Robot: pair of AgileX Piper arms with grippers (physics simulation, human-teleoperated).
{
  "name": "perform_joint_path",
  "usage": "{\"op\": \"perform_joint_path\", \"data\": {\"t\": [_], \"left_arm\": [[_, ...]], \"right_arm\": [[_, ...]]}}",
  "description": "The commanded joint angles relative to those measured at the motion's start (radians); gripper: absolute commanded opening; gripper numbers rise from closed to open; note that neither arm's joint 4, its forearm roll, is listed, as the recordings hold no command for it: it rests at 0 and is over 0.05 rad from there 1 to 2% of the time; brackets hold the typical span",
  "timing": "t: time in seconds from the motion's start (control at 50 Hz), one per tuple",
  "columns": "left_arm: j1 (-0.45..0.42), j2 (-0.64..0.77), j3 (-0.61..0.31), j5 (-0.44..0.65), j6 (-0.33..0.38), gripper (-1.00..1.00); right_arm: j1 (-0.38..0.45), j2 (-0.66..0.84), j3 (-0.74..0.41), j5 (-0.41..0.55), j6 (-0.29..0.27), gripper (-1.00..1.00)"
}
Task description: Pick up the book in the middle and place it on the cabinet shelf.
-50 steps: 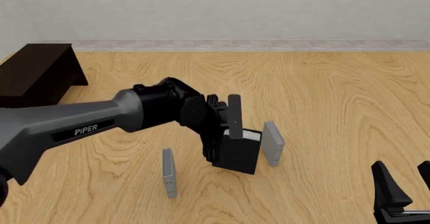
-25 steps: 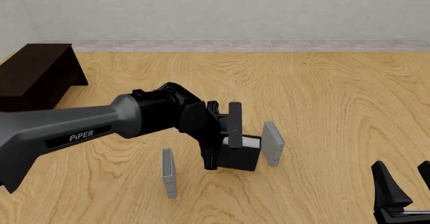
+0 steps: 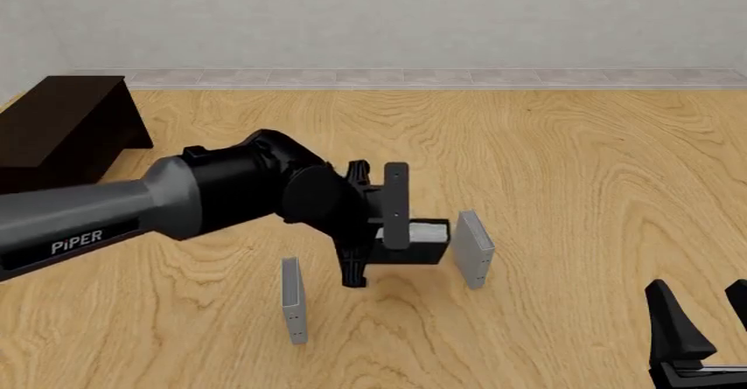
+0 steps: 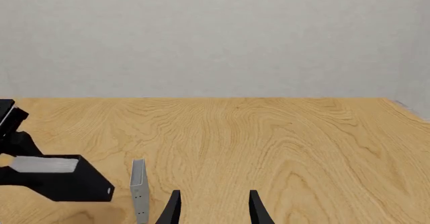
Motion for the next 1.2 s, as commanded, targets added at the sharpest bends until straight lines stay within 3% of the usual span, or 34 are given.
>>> {"op": "perform_joint_path", "data": {"t": [0.02, 0.18, 0.22, 0.28, 0.34, 0.4, 0.58, 0.72, 0.8, 0.9, 0.96, 1.02, 1.14, 1.2], "left_arm": [[0.035, -0.092, 0.017, -0.01, 0.075, -1.0], [0.075, -0.166, 0.071, -0.001, 0.102, -1.0], [0.127, -0.193, 0.109, -0.038, 0.166, -1.0], [0.154, -0.22, 0.095, -0.03, 0.169, -1.0], [0.242, -0.249, 0.137, -0.082, 0.252, -1.0], [0.275, -0.268, 0.169, -0.079, 0.272, -1.0], [0.357, -0.311, 0.149, -0.12, 0.291, -1.0], [0.417, -0.349, 0.12, -0.084, 0.296, -1.0], [0.514, -0.401, 0.177, -0.132, 0.386, -1.0], [0.563, -0.416, 0.124, -0.083, 0.345, -1.0], [0.598, -0.438, 0.159, -0.104, 0.385, -1.0], [0.624, -0.442, 0.116, -0.089, 0.37, -1.0], [0.715, -0.467, 0.117, -0.149, 0.464, -1.0], [0.788, -0.499, 0.216, -0.232, 0.587, -1.0]], "right_arm": [[0.0, 0.001, 0.001, -0.001, 0.001, 1.0], [0.0, -0.002, 0.0, 0.003, 0.001, 1.0], [0.0, -0.002, 0.0, 0.003, 0.0, 1.0], [0.0, 0.002, 0.001, -0.002, 0.001, 1.0], [0.0, 0.002, 0.001, -0.002, 0.0, 1.0], [0.0, 0.001, 0.001, -0.001, 0.001, 1.0], [0.0, -0.005, 0.0, 0.002, -0.003, 1.0], [0.0, -0.006, 0.0, 0.004, -0.002, 1.0], [0.0, -0.007, 0.0, 0.006, -0.001, 1.0], [0.0, -0.007, -0.001, 0.007, -0.001, 1.0], [0.0, -0.008, -0.001, 0.009, 0.0, 1.0], [0.0, -0.008, -0.001, 0.008, 0.0, 1.0], [0.0, -0.008, -0.001, 0.01, -0.001, 1.0], [0.0, -0.01, -0.003, 0.013, 0.0, 1.0]]}}
